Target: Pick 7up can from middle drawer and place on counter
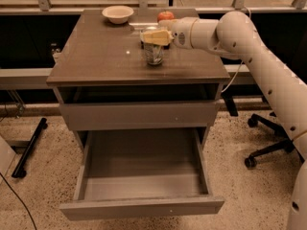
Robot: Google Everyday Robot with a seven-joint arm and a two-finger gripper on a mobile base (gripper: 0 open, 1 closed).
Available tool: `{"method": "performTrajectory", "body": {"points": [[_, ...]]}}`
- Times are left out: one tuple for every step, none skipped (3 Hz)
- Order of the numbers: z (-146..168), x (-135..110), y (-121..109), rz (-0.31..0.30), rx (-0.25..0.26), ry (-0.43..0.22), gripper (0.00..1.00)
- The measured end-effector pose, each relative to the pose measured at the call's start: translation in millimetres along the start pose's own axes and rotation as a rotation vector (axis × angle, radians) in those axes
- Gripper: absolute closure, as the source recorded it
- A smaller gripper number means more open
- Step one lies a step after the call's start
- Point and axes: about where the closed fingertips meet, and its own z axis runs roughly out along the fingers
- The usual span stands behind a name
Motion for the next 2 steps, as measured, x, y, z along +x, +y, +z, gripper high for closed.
{"method": "performTrajectory", "body": {"points": [[2.5, 17.9, -2.3, 0.048, 0.019, -0.054, 0.00], [2.5, 17.9, -2.3, 0.048, 0.019, -0.054, 0.00]]}}
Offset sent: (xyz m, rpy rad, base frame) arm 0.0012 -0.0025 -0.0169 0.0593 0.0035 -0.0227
